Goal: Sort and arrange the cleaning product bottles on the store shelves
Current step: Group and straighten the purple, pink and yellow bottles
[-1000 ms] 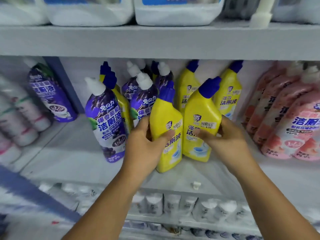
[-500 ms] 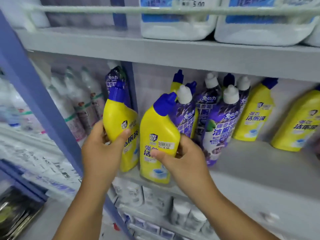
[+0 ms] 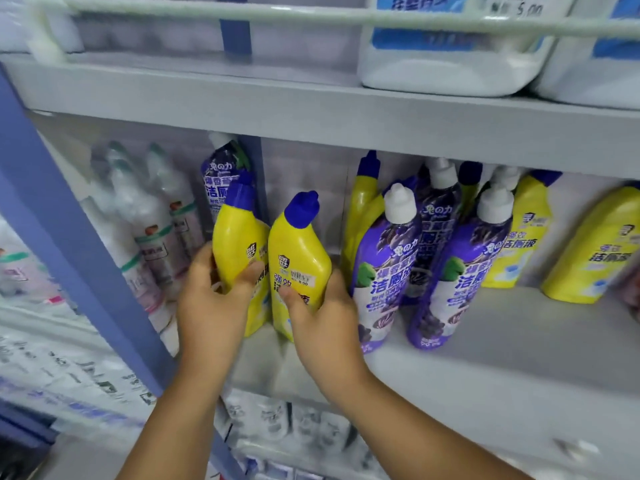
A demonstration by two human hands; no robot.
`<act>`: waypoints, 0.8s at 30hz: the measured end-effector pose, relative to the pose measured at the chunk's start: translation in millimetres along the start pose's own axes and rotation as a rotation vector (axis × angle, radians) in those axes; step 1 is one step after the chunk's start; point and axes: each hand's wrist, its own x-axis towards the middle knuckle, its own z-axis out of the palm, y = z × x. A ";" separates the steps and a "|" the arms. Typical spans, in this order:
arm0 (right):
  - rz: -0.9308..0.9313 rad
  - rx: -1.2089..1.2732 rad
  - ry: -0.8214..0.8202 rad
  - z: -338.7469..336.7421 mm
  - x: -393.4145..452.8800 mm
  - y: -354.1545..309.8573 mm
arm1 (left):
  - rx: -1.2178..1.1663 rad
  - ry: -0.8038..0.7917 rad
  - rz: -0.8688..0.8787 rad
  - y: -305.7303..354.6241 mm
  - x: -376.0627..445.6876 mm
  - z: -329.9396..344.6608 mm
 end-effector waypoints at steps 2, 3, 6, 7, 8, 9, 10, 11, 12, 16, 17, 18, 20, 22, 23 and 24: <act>-0.009 0.045 -0.099 -8.6 -7.6 -0.3 | -0.088 0.050 0.011 -0.6 -11.5 -2.4; -0.010 0.098 -0.181 -16.7 -14.1 0.0 | -0.101 0.102 0.057 0.1 -21.2 -3.9; -0.026 0.092 -0.381 -52.5 -41.6 2.6 | -0.165 0.180 0.277 9.8 -64.2 -0.3; -0.035 0.079 -0.396 -67.1 -49.2 3.7 | -0.231 0.156 0.323 16.5 -79.0 5.8; -0.020 0.111 -0.391 -83.7 -53.6 4.2 | -0.293 0.122 0.344 23.8 -91.5 14.5; 0.007 0.170 -0.375 -101.7 -54.8 4.9 | -0.354 0.068 0.337 33.5 -103.0 24.9; 0.024 0.218 -0.345 -120.3 -53.4 6.6 | -0.406 0.005 0.313 43.1 -112.8 37.3; 0.031 0.247 -0.302 -139.9 -49.8 8.5 | -0.443 -0.068 0.283 53.4 -121.8 50.7; 0.028 0.270 -0.239 -160.9 -44.5 11.2 | -0.459 -0.134 0.254 62.8 -130.0 65.4; 0.012 0.251 0.009 -249.5 -9.7 33.4 | -0.458 -0.331 0.167 90.9 -162.7 135.6; 0.028 0.236 0.059 -271.1 1.8 43.4 | -0.449 -0.372 0.161 97.5 -169.9 156.4; 0.035 0.209 0.111 -292.3 14.6 54.1 | -0.422 -0.402 0.160 105.1 -175.7 177.9; 0.013 0.111 0.203 -331.7 44.2 72.6 | -0.379 -0.450 0.194 121.3 -180.7 224.9; 0.006 -0.002 0.272 -365.1 79.9 92.9 | -0.315 -0.480 0.265 133.3 -174.6 274.7; -0.013 -0.078 0.317 -378.8 100.4 103.4 | -0.250 -0.450 0.293 137.9 -167.4 299.3; -0.048 -0.144 0.363 -389.3 120.3 114.3 | -0.159 -0.396 0.306 142.0 -159.4 321.7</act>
